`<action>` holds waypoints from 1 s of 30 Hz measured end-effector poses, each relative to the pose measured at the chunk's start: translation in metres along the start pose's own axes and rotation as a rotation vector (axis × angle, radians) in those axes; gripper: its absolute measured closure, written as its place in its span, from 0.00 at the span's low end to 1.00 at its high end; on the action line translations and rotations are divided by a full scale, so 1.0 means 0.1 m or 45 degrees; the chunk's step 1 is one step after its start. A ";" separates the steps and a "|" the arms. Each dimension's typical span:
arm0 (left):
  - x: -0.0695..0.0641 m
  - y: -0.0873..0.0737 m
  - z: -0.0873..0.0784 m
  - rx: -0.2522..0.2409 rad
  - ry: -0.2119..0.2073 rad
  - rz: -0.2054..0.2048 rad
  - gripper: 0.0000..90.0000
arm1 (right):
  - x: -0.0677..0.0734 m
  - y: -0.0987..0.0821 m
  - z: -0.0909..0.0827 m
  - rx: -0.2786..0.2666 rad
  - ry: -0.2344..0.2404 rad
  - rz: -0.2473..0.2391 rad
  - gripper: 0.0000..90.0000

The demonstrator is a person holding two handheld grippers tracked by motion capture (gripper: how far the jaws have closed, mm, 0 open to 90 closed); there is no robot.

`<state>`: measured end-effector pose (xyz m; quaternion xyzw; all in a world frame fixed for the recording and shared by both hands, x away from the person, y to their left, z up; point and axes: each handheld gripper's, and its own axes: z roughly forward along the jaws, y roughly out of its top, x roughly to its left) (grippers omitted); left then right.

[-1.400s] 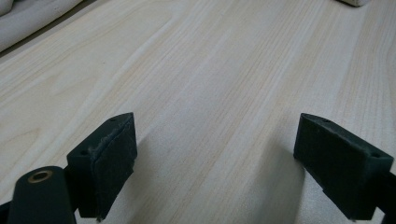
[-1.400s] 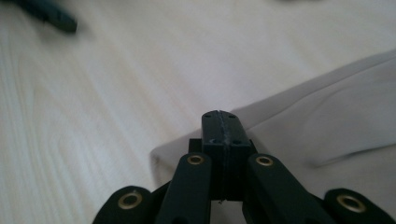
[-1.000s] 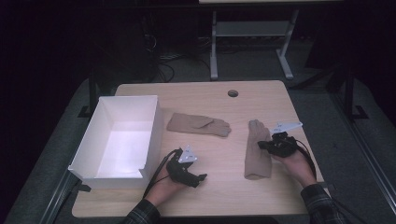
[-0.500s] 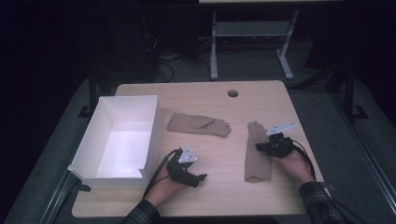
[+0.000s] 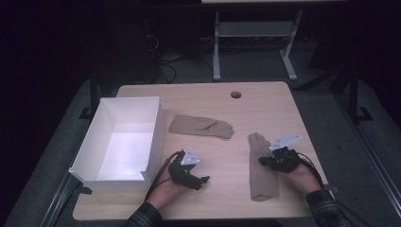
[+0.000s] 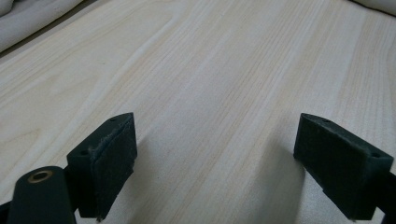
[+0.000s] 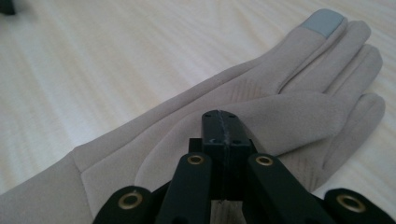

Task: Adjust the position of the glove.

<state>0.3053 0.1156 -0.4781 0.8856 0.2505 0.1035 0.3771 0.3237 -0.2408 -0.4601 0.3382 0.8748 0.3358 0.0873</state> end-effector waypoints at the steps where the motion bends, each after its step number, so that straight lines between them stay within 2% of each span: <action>1: 0.00 0.00 0.00 0.000 0.000 0.000 0.14 | 0.02 -0.02 -0.01 0.000 0.002 -0.002 1.00; 6: 0.00 0.00 0.00 0.000 0.000 0.000 0.14 | 0.08 -0.04 -0.04 0.000 0.001 -0.014 0.98; 8: 0.00 0.00 0.00 0.000 0.002 -0.001 0.14 | 0.06 -0.04 -0.09 -0.030 0.000 0.015 0.87; 12: 0.00 0.00 0.00 0.001 0.006 0.003 0.14 | 0.01 -0.09 -0.22 -0.106 -0.077 0.080 0.69; 14: 0.00 0.00 0.00 0.000 0.006 0.005 0.14 | -0.04 -0.13 -0.26 -0.115 -0.118 0.103 0.62; 21: 0.00 0.00 0.00 0.000 0.003 -0.003 0.14 | -0.36 -0.26 -0.29 -0.159 -0.236 0.235 0.39; 27: 0.00 0.00 0.00 0.000 0.003 0.009 0.14 | -0.58 -0.33 -0.23 -0.162 -0.341 0.304 0.26; 30: 0.00 0.00 0.00 -0.001 0.003 0.010 0.14 | -0.66 -0.35 -0.21 -0.164 -0.367 0.344 0.21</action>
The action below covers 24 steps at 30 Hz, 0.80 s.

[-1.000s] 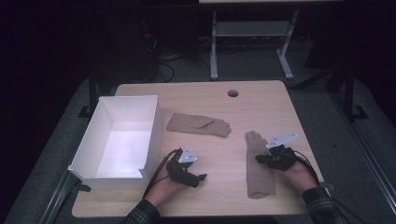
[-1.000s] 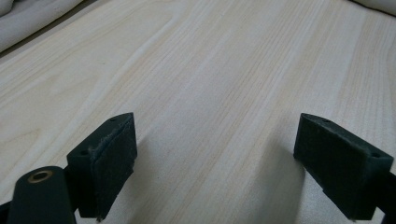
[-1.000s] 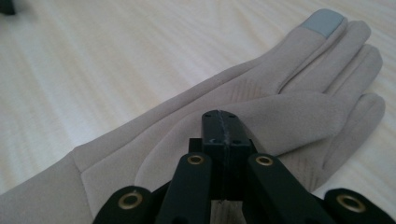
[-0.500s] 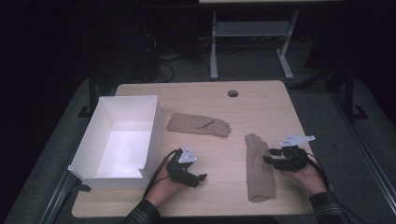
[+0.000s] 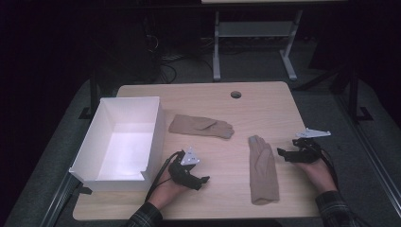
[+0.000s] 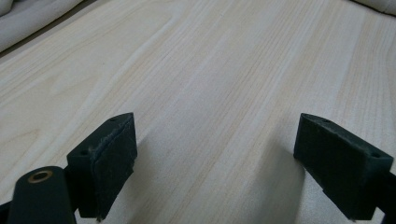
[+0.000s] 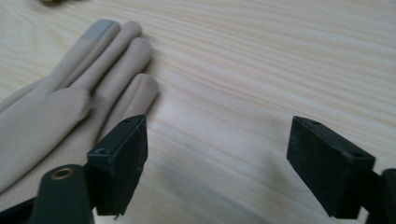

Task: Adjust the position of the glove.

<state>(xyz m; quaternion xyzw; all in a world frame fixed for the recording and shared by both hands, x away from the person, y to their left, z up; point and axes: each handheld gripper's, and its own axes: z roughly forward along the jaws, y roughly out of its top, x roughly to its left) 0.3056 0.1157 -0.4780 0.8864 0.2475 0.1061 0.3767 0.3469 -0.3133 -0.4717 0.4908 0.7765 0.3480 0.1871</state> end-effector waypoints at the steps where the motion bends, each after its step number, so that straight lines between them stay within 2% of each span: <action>1: 0.00 0.00 0.00 0.001 0.000 -0.002 0.14 | -0.01 -0.01 0.02 0.002 0.003 0.007 0.20; 5: 0.00 0.01 -0.01 -0.007 0.001 -0.007 0.18 | -0.03 -0.03 0.08 0.023 -0.013 -0.007 0.18; 12: 0.00 0.09 0.00 0.023 0.006 -0.012 0.39 | -0.05 -0.06 0.10 0.006 -0.024 -0.013 0.16; 15: -0.01 0.14 0.01 0.028 0.010 -0.031 0.50 | -0.05 -0.06 0.10 0.006 -0.024 -0.013 0.15; 16: 0.01 0.19 0.00 0.047 0.011 -0.023 0.54 | -0.05 -0.06 0.10 0.006 -0.024 -0.013 0.15; 17: 0.01 0.21 0.00 0.047 0.007 -0.030 0.64 | -0.05 -0.06 0.10 0.006 -0.024 -0.013 0.15; 19: 0.02 0.25 -0.01 0.052 0.003 -0.043 0.74 | -0.05 -0.06 0.10 0.006 -0.024 -0.014 0.15; 22: 0.07 0.33 -0.01 0.047 0.001 -0.058 0.97 | -0.05 -0.06 0.10 0.008 -0.023 -0.017 0.15; 24: 0.13 0.39 0.00 0.055 0.005 -0.067 0.99 | -0.05 -0.06 0.10 0.007 -0.022 -0.017 0.15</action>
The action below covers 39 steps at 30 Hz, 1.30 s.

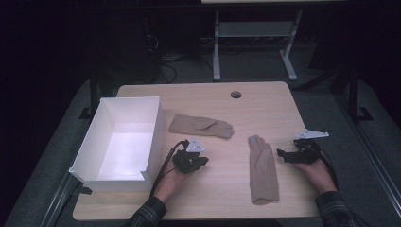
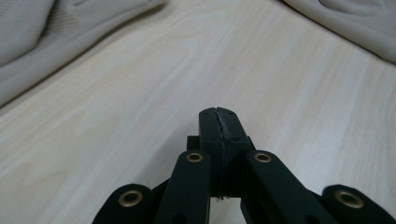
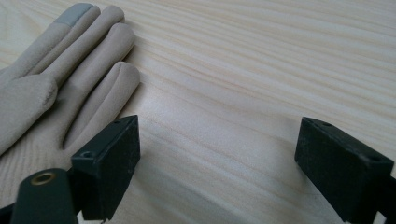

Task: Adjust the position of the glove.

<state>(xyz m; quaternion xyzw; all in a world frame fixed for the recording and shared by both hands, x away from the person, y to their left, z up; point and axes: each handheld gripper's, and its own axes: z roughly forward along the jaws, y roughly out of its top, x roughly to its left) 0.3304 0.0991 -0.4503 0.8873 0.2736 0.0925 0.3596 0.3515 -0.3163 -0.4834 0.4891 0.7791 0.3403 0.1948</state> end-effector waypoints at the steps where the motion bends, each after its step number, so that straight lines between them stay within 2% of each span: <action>1: 0.01 0.02 0.01 -0.004 0.008 -0.004 0.99 | 0.00 0.00 0.00 -0.001 0.001 -0.001 0.15; 11: 0.29 0.28 0.12 -0.026 0.150 -0.017 0.99 | 0.00 0.00 0.00 -0.001 -0.001 -0.002 0.15; 20: 0.60 0.48 0.26 -0.044 0.250 -0.073 0.99 | 0.00 0.00 0.00 -0.001 0.000 0.000 0.15; 23: 0.67 0.48 0.29 -0.046 0.271 -0.086 0.99 | 0.00 0.00 0.00 -0.001 0.000 -0.001 0.15; 30: 0.80 0.44 0.39 -0.004 0.326 -0.093 0.99 | 0.00 0.00 0.00 -0.001 -0.001 0.000 0.15; 34: 0.85 0.40 0.48 0.032 0.340 -0.112 0.99 | 0.00 0.00 0.00 0.000 -0.001 0.002 0.15; 35: 0.87 0.38 0.50 0.040 0.328 -0.117 0.99 | 0.00 0.00 0.00 0.000 -0.003 0.002 0.15; 36: 0.88 0.37 0.51 0.029 0.326 -0.131 0.99 | 0.00 0.00 0.00 -0.001 -0.003 0.003 0.15; 39: 0.87 0.38 0.51 0.041 0.327 -0.129 1.00 | 0.00 0.00 0.00 -0.001 -0.003 0.003 0.15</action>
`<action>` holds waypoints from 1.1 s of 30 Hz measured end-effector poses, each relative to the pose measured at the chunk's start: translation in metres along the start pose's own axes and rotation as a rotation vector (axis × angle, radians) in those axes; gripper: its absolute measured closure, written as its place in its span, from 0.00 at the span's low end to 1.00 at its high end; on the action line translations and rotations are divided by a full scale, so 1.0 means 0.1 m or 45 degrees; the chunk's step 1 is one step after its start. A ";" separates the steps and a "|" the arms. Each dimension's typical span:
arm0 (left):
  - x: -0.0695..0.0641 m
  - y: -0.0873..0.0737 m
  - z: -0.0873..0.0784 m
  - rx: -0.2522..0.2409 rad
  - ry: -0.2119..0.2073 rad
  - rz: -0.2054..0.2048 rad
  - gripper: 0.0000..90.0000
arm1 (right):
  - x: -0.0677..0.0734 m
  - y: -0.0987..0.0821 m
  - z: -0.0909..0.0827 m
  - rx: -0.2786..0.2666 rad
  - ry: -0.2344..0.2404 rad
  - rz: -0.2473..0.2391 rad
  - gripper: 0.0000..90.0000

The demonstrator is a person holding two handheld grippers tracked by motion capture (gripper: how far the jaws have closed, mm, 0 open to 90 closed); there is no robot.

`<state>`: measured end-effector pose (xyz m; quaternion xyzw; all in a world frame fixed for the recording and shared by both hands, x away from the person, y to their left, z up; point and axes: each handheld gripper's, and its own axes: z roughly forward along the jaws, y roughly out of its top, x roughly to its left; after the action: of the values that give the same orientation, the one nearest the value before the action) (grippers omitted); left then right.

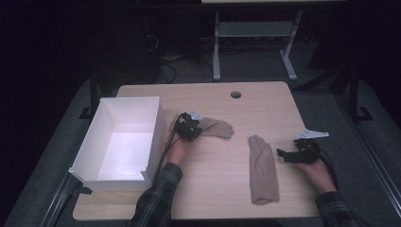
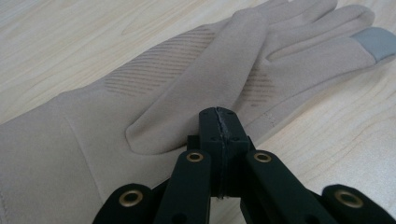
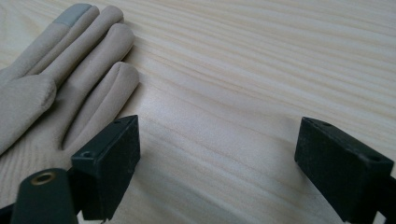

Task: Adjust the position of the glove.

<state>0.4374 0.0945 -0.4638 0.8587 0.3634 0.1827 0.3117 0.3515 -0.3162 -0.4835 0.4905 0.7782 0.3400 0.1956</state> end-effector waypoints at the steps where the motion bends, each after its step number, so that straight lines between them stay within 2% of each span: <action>1: -0.01 0.00 0.00 0.006 -0.009 0.004 1.00 | 0.00 0.00 0.00 0.000 0.000 0.000 0.15; 7: -0.14 0.02 0.00 0.001 -0.068 0.019 1.00 | 0.00 0.00 0.00 0.001 -0.001 0.001 0.15; 15: -0.46 0.08 0.02 -0.018 -0.201 0.047 1.00 | 0.00 0.00 0.00 0.000 -0.001 0.000 0.15; 19: -0.60 0.10 0.02 -0.012 -0.248 0.083 1.00 | 0.00 0.00 0.00 0.000 -0.001 0.001 0.15; 20: -0.63 0.10 0.02 -0.015 -0.270 0.070 1.00 | 0.00 0.00 0.00 0.000 -0.001 0.000 0.15; 22: -0.68 0.11 0.03 -0.019 -0.284 0.081 1.00 | 0.00 0.00 0.00 0.000 -0.001 0.000 0.15; 26: -0.66 0.13 -0.03 -0.048 -0.302 0.062 1.00 | 0.00 0.00 0.00 0.001 -0.001 0.000 0.15; 30: -0.52 0.15 -0.16 -0.077 -0.233 0.060 1.00 | 0.00 0.00 0.00 0.000 -0.001 0.000 0.15; 33: -0.38 0.14 -0.23 -0.081 -0.190 0.035 1.00 | 0.00 0.00 0.00 0.000 -0.001 0.000 0.15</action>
<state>0.4063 0.0681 -0.4412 0.8645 0.3214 0.1341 0.3624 0.3516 -0.3162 -0.4835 0.4907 0.7781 0.3399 0.1957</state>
